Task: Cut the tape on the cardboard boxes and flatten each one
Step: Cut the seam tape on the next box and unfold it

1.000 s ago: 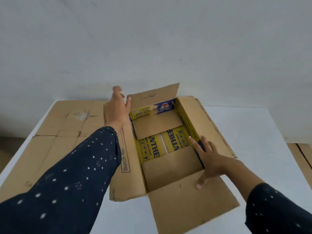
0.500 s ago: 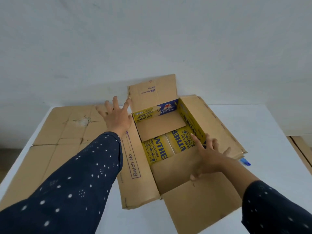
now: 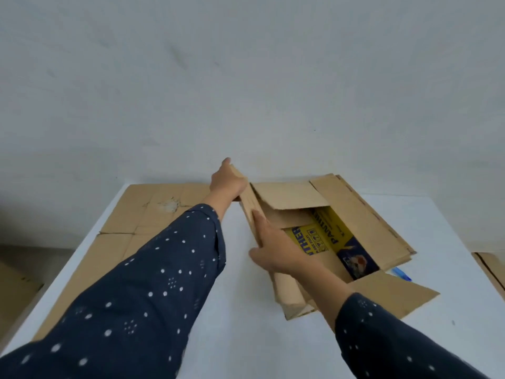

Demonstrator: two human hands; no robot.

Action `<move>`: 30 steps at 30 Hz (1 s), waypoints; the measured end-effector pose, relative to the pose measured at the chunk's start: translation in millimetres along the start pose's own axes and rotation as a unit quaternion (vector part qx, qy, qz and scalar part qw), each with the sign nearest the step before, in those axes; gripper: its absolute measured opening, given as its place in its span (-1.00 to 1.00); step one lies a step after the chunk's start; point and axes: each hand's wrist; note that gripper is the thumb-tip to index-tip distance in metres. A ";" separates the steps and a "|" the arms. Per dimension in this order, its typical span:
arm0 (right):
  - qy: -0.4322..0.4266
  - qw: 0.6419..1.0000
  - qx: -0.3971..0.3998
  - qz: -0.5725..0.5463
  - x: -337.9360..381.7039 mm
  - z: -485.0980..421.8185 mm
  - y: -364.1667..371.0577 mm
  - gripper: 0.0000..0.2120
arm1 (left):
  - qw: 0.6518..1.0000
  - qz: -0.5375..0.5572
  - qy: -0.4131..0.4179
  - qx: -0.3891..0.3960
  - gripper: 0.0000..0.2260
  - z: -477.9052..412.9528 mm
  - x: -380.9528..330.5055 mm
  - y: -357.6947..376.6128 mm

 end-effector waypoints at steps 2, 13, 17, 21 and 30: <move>0.010 0.998 -0.059 -0.005 5.4 13.1 -18.8 -0.21 | 0.998 0.041 0.036 0.031 -0.32 8.7 -26.9 -3.7; -0.037 0.964 -0.172 -0.199 -46.5 88.8 -177.9 -0.28 | 0.984 0.102 -0.076 0.124 -0.27 57.0 -38.6 50.5; -0.026 0.956 -0.154 -0.249 -79.8 109.1 -198.4 -0.30 | 0.942 0.156 -0.183 0.236 -0.12 85.6 -29.0 91.5; 0.001 0.959 -0.152 -0.238 -111.6 115.5 -205.3 -0.26 | 0.931 0.234 -0.187 0.210 -0.33 102.0 -38.6 111.0; 0.039 0.949 -0.134 -0.281 -123.6 97.8 -202.9 -0.35 | 0.960 0.229 -0.032 0.155 -0.77 88.3 -78.2 54.6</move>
Point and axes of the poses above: each hand's wrist, its own z-axis away from the middle knuckle, its own y-axis out of the palm, x = y × z
